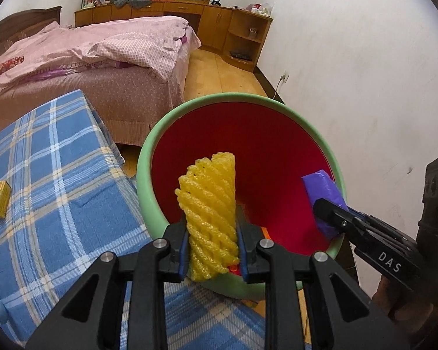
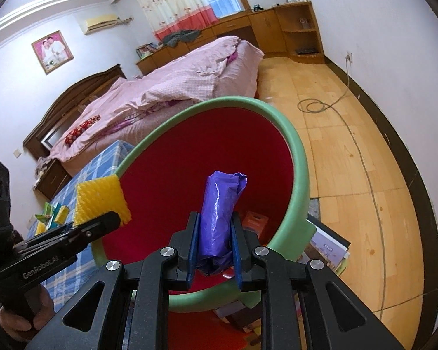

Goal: Collect trash
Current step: 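Carry the foam net and purple packet over the red bin and open both tools, then return the left tool to the bed and grasp another yellow foam net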

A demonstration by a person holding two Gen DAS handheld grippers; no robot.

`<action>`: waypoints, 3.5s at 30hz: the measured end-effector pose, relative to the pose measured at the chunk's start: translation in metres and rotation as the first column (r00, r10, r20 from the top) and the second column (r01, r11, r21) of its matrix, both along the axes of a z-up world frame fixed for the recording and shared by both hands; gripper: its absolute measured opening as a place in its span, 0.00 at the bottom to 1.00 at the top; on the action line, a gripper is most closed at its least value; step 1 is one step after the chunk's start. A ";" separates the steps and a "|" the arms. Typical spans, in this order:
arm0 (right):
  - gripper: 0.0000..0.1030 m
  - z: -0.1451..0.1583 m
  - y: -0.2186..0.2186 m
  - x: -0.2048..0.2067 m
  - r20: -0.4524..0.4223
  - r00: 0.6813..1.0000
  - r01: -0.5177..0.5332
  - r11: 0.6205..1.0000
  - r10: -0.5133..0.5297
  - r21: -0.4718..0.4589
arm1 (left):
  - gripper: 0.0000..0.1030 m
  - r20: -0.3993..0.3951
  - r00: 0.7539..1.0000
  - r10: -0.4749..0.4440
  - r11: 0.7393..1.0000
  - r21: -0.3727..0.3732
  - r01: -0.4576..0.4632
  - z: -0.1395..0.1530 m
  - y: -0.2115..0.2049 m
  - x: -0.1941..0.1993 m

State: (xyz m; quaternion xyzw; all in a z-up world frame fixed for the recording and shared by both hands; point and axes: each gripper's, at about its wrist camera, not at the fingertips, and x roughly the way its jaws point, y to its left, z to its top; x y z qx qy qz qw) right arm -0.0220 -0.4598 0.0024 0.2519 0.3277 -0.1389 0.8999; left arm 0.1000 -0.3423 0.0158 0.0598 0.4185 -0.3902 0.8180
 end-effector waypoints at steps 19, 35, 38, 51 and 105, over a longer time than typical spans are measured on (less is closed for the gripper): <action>0.46 0.010 0.000 -0.019 0.052 0.998 0.025 0.999 -0.027 0.035 | 0.59 -0.025 0.999 0.023 0.998 -0.061 -0.024 0.017 0.013 -0.002; 0.47 0.031 0.025 -0.041 0.105 0.994 0.017 0.998 -0.023 0.056 | 0.59 0.040 0.997 0.066 0.998 -0.028 -0.064 0.038 0.049 -0.008; 0.49 0.032 0.036 -0.041 0.110 0.994 -0.002 0.998 -0.005 0.063 | 0.59 0.058 0.994 0.092 0.996 -0.019 -0.091 0.043 0.065 -0.008; 0.53 0.027 0.075 -0.030 0.083 0.995 -0.065 0.994 0.058 0.093 | 0.59 0.096 0.942 0.322 0.944 0.047 -0.327 0.042 0.154 0.027; 0.53 0.020 0.242 0.069 -0.022 0.899 -0.437 0.899 0.437 0.020 | 0.10 -0.178 0.738 0.651 0.723 -0.148 -0.674 -0.005 0.379 0.010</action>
